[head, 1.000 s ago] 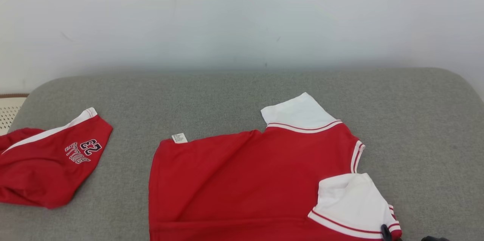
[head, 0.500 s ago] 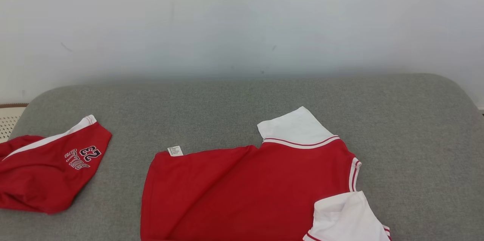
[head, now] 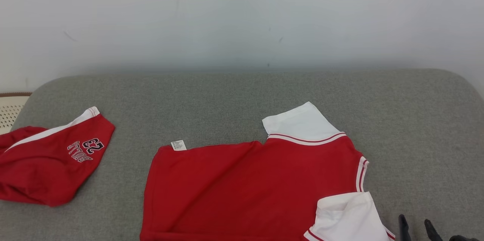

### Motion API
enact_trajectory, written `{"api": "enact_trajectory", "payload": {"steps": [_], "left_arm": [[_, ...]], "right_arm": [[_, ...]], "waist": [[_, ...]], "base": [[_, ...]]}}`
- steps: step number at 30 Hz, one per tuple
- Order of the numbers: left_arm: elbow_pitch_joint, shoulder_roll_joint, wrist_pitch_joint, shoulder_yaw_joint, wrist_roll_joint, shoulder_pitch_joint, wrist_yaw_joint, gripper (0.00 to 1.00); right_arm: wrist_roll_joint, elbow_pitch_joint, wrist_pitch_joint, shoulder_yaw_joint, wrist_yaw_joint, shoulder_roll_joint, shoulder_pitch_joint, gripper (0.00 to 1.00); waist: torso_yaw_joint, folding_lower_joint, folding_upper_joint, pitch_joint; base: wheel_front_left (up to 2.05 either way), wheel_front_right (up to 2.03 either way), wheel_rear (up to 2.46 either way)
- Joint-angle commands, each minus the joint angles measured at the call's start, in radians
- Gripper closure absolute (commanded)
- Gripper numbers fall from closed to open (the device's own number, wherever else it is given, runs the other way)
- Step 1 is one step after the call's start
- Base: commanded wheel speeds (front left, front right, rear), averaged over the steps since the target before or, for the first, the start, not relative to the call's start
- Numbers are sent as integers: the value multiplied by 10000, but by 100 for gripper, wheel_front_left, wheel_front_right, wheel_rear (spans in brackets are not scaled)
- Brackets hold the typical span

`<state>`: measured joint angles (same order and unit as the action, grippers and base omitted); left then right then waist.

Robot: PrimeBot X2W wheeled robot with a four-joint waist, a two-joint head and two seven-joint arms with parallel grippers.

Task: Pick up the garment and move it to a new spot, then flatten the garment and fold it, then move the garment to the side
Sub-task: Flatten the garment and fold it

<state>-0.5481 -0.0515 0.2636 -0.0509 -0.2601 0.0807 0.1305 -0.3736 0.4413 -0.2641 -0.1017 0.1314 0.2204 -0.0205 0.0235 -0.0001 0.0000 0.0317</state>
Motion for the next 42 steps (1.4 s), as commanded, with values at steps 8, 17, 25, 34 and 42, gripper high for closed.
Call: {"api": "enact_trajectory", "payload": {"steps": [8, 17, 25, 34, 42], "left_arm": [[418, 5, 11, 197, 238, 1106, -3, 0], [-808, -178, 12, 174, 596, 3841, -3, 0], [-2105, -489, 10, 393, 1083, 5413, -278, 0], [-3360, -589, 12, 378, 1335, 6115, -383, 0], [-3564, -525, 10, 428, 1400, 6380, -469, 0]], "right_arm": [[538, -438, -2, 94, -13, -33, 995, 0], [505, -357, -2, -819, -13, -234, 2290, 0], [379, -222, -2, -1052, -13, -306, 2631, 0], [348, -270, -2, -937, -13, -258, 2742, 0], [394, -259, -2, -977, -13, -310, 2808, 0]], "waist": [[-48, 1, 0, -487], [112, 1, 0, -1622], [415, 1, 0, -2334], [722, 1, 0, -2679], [753, 1, 0, -2733]], "base": [[0, 0, 0], [0, 0, 0], [0, 0, 0], [0, 0, 0], [0, 0, 0]]}}
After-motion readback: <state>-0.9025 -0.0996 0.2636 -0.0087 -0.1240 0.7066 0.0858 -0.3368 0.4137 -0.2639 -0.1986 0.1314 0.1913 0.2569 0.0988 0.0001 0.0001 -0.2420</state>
